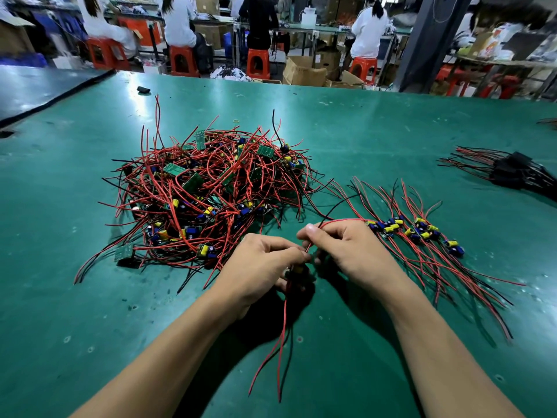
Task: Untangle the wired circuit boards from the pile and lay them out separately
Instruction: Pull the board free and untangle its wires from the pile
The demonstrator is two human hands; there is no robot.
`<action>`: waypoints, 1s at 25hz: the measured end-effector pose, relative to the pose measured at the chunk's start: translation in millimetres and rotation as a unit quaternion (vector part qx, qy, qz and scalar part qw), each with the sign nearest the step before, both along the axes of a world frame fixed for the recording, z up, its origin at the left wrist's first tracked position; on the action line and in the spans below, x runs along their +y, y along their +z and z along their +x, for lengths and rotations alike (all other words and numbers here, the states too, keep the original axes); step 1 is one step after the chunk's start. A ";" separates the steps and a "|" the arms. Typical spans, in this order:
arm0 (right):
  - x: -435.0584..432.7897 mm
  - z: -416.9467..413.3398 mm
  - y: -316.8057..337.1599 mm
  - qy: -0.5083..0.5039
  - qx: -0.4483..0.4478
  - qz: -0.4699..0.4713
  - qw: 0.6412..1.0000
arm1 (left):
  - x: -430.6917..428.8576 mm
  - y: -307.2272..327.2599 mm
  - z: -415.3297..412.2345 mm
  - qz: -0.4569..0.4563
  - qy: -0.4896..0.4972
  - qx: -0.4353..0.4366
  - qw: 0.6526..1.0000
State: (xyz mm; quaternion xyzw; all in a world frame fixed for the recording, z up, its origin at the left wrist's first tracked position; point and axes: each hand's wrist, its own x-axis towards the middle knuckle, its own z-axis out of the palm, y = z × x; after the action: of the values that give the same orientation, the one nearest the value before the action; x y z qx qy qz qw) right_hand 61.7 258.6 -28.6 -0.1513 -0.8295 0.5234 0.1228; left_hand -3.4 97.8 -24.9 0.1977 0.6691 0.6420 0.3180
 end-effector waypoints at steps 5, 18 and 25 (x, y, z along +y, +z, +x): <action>5.7 -3.9 -6.4 -0.089 0.042 -0.046 0.994 | 2.0 2.4 1.2 -0.007 -0.027 0.016 0.999; 2.8 -6.2 -2.3 -0.149 0.080 -0.260 0.951 | -2.8 -1.1 3.9 -0.018 -0.015 -0.002 1.000; -26.5 1.2 -1.7 0.073 -0.022 -0.338 0.938 | -3.3 2.3 1.0 0.066 0.034 -0.097 0.992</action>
State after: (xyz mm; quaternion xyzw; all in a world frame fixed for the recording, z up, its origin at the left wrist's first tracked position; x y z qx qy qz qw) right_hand 62.8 232.0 -30.3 -0.1342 -0.6153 0.7767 0.0078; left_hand -2.4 94.6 -22.6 0.1319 0.5976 0.7113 0.3457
